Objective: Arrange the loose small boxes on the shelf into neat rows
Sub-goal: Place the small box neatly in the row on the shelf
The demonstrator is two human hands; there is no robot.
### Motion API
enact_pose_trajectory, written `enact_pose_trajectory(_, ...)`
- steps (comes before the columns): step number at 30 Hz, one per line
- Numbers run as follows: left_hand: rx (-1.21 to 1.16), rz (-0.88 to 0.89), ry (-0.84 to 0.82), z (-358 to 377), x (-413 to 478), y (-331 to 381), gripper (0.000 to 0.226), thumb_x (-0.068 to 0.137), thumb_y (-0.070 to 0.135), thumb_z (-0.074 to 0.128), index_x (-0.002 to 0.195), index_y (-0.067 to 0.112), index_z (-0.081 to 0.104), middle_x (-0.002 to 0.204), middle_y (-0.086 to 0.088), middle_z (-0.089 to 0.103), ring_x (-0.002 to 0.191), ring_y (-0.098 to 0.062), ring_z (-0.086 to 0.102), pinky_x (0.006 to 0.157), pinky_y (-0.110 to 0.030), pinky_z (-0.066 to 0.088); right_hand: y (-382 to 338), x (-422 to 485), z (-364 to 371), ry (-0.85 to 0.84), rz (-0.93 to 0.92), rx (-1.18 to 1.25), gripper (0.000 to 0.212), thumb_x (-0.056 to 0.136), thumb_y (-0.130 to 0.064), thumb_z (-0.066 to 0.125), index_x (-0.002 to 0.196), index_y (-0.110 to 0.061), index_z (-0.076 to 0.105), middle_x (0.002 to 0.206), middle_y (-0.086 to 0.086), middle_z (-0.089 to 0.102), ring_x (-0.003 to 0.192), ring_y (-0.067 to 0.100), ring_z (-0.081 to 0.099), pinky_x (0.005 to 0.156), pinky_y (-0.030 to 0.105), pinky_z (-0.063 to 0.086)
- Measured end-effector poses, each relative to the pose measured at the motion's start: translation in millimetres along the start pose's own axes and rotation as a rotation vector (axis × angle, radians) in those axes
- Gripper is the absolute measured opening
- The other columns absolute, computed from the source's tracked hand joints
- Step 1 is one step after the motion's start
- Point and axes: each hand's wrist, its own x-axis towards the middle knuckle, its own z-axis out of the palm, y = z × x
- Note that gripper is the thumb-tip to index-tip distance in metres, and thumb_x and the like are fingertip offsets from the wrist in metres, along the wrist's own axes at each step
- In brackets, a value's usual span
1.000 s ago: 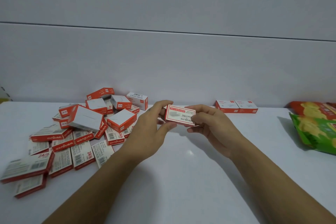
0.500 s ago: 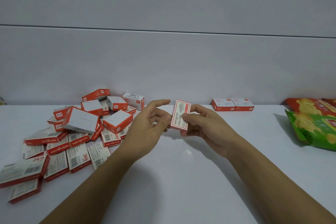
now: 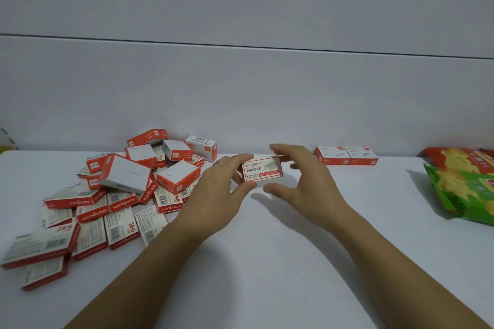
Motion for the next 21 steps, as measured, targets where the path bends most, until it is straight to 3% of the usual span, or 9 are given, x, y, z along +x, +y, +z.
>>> enact_pose_trajectory(2,-0.006,-0.015,-0.024,0,1,-3,0.048,0.089,0.028,0.063,0.134,0.031,0.046,0.126,0.010,0.057,0.101,-0.004,0.053,0.079,-0.012,0.047,6,0,3,-0.008,-0.134,-0.132,0.048,0.074,-0.025,0.080,0.117,-0.028,0.061,0.121,-0.013,0.056,0.112,0.004,0.051,0.092,0.016,0.038)
enact_pose_trajectory(7,-0.015,-0.008,-0.085,1,2,-7,0.047,0.090,0.023,0.063,0.134,0.029,0.047,0.123,0.008,0.058,0.089,0.001,0.055,0.076,-0.010,0.048,11,2,7,-0.017,-0.158,-0.223,0.038,0.076,-0.023,0.078,0.111,-0.026,0.063,0.107,-0.017,0.057,0.103,0.008,0.050,0.083,0.007,0.031)
enact_pose_trajectory(10,0.011,-0.010,-0.125,2,2,-8,0.052,0.088,0.027,0.065,0.136,0.032,0.045,0.123,0.009,0.058,0.089,0.000,0.056,0.075,-0.011,0.047,11,2,6,-0.024,-0.161,-0.287,0.034,0.079,-0.024,0.075,0.109,-0.028,0.062,0.105,-0.016,0.060,0.101,0.009,0.050,0.078,0.015,0.036)
enact_pose_trajectory(15,0.142,-0.051,-0.176,1,3,-11,0.066,0.085,0.045,0.064,0.142,0.039,0.032,0.125,0.015,0.051,0.097,-0.003,0.052,0.082,-0.020,0.046,17,6,1,-0.070,-0.060,-0.396,0.029,0.086,-0.030,0.067,0.115,-0.027,0.063,0.117,-0.012,0.061,0.107,0.009,0.048,0.077,0.019,0.035)
enact_pose_trajectory(21,0.323,-0.007,-0.202,-1,3,-11,0.052,0.088,0.051,0.055,0.136,0.037,0.041,0.137,0.011,0.044,0.121,-0.011,0.045,0.101,-0.034,0.042,38,15,-4,-0.080,0.102,-0.446,0.025,0.086,-0.028,0.065,0.111,-0.030,0.066,0.119,-0.012,0.062,0.111,0.013,0.050,0.081,0.023,0.037)
